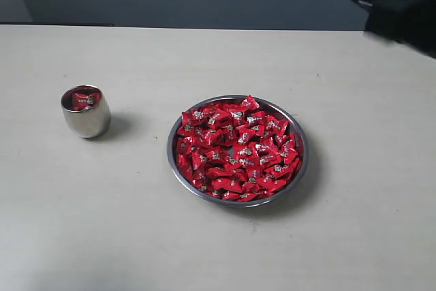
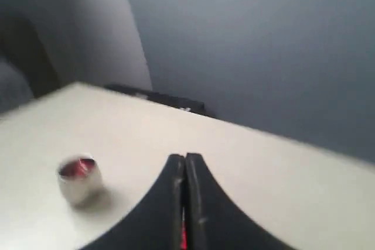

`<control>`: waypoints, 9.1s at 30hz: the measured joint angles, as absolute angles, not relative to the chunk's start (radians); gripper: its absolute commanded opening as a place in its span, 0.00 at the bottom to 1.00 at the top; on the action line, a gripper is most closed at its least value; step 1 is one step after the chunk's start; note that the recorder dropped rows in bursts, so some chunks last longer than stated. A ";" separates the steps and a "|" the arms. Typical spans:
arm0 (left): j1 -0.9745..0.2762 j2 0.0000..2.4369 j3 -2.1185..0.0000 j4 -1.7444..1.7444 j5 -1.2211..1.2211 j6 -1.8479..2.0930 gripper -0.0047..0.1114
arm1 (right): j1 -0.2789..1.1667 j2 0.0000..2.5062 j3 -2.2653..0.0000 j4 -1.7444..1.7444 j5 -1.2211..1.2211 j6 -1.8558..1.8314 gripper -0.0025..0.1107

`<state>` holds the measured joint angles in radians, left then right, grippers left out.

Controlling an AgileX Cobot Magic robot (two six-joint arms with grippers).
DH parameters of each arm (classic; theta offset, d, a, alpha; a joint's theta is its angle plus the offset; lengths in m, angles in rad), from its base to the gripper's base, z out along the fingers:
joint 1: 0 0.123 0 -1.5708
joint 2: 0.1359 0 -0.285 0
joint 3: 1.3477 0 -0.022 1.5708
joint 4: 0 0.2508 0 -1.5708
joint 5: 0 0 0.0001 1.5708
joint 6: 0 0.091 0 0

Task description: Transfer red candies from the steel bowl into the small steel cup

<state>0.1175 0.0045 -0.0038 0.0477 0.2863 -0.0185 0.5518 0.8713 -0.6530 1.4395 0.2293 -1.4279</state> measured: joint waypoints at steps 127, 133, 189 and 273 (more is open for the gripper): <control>0.118 0.004 -0.004 0.048 0.286 -0.018 0.04 | 0.552 1.959 -1.196 0.334 0.492 -0.385 0.37; 0.118 0.004 -0.004 0.048 0.286 -0.018 0.04 | 0.552 1.981 -1.196 0.270 0.508 -0.383 0.37; 0.118 0.004 -0.004 0.048 0.286 -0.018 0.04 | 0.552 2.042 -1.209 0.211 0.508 -0.381 0.01; 0.118 0.004 -0.004 0.048 0.286 -0.018 0.04 | 0.620 1.984 -1.207 0.325 0.624 -0.389 0.34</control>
<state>0.1175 0.0045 -0.0038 0.0477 0.2863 -0.0185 0.6203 1.9840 -1.2074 0.3246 0.6244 -0.3890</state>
